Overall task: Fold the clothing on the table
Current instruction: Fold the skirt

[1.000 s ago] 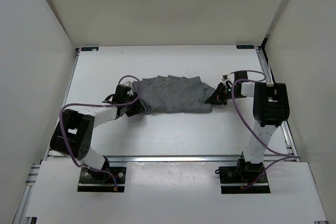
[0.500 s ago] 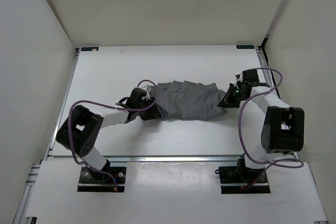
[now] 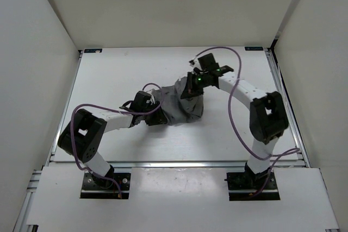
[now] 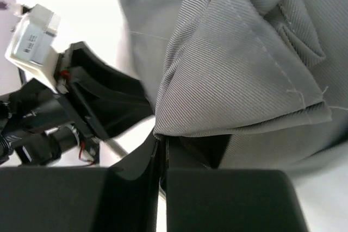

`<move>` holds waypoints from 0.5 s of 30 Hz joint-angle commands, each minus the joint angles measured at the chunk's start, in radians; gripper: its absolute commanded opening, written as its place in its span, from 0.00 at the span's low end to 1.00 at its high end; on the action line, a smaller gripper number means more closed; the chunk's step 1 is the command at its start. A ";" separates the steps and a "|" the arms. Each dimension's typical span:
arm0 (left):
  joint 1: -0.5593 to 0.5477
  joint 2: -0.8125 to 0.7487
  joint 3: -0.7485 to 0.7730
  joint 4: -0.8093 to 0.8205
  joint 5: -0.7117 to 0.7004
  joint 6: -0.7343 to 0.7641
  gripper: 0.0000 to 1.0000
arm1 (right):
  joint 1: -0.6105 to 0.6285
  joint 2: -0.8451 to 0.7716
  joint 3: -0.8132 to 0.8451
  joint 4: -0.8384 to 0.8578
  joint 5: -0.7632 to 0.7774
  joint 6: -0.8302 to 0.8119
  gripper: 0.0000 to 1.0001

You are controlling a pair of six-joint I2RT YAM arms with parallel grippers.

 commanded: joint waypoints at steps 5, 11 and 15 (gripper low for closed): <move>0.037 -0.048 -0.044 -0.036 0.015 0.022 0.48 | 0.149 0.150 0.249 -0.068 -0.088 -0.017 0.00; 0.088 -0.113 -0.030 -0.109 -0.017 0.080 0.48 | 0.111 0.121 0.246 -0.123 -0.016 -0.037 0.00; 0.111 -0.165 0.039 -0.291 -0.175 0.186 0.49 | 0.025 -0.015 0.061 -0.074 0.021 -0.023 0.00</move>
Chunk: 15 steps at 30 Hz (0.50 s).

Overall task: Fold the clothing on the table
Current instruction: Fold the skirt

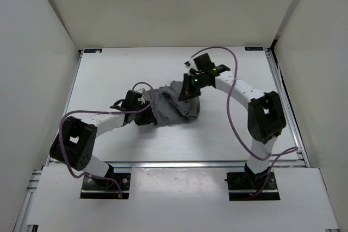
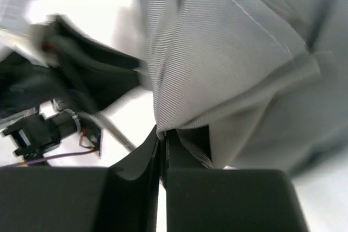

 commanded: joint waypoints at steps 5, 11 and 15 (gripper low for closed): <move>0.097 -0.148 0.081 -0.226 -0.151 0.115 0.48 | -0.203 -0.228 -0.230 0.046 0.017 0.016 0.00; 0.088 -0.151 0.138 -0.084 0.128 0.022 0.47 | -0.240 -0.254 -0.247 0.044 0.038 0.006 0.00; -0.001 -0.065 0.210 0.097 0.282 -0.081 0.43 | -0.281 -0.289 -0.276 0.040 0.107 0.025 0.00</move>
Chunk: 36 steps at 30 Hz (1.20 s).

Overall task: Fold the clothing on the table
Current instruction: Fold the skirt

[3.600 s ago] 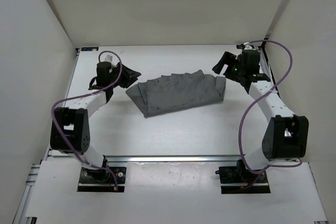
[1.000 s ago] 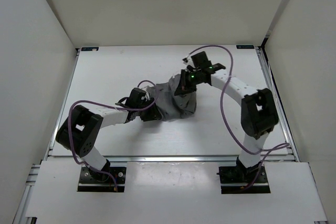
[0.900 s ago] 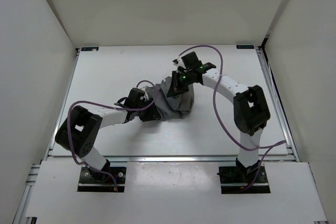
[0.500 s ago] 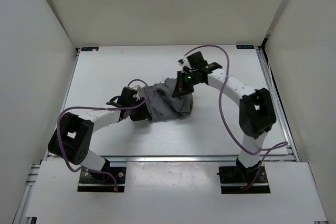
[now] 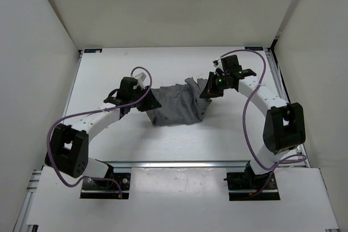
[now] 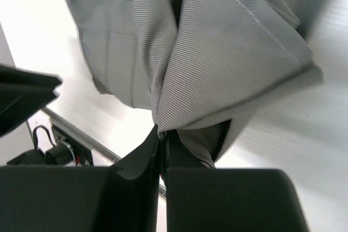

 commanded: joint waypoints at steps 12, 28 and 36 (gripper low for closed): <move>-0.162 0.369 0.224 0.447 0.228 -0.263 0.33 | -0.241 -0.213 -0.356 0.161 -0.029 0.122 0.00; -0.202 0.651 0.429 0.441 0.066 -0.263 0.26 | -0.232 -0.227 -0.444 0.205 -0.115 0.134 0.00; -0.246 0.729 0.584 0.104 -0.200 -0.062 0.21 | -0.237 -0.270 -0.416 0.182 -0.111 0.105 0.00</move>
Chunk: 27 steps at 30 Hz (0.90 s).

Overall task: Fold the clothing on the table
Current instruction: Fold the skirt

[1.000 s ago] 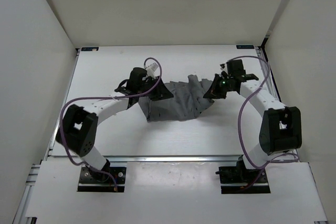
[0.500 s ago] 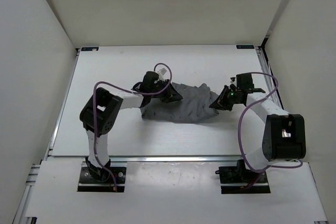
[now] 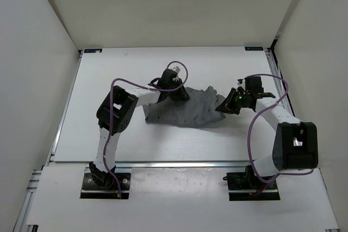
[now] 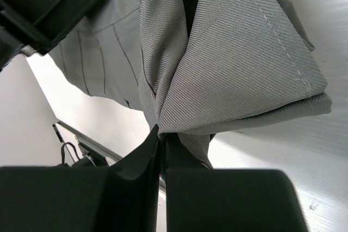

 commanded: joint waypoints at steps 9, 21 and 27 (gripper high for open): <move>-0.004 -0.108 0.137 -0.165 -0.053 0.092 0.35 | 0.003 -0.057 0.000 0.012 -0.027 -0.021 0.00; -0.044 -0.309 -0.121 -0.176 -0.119 0.098 0.33 | -0.009 -0.060 -0.021 0.020 -0.030 -0.024 0.00; -0.044 -0.236 -0.125 -0.119 -0.123 0.101 0.30 | -0.003 -0.057 -0.026 0.018 -0.044 -0.016 0.00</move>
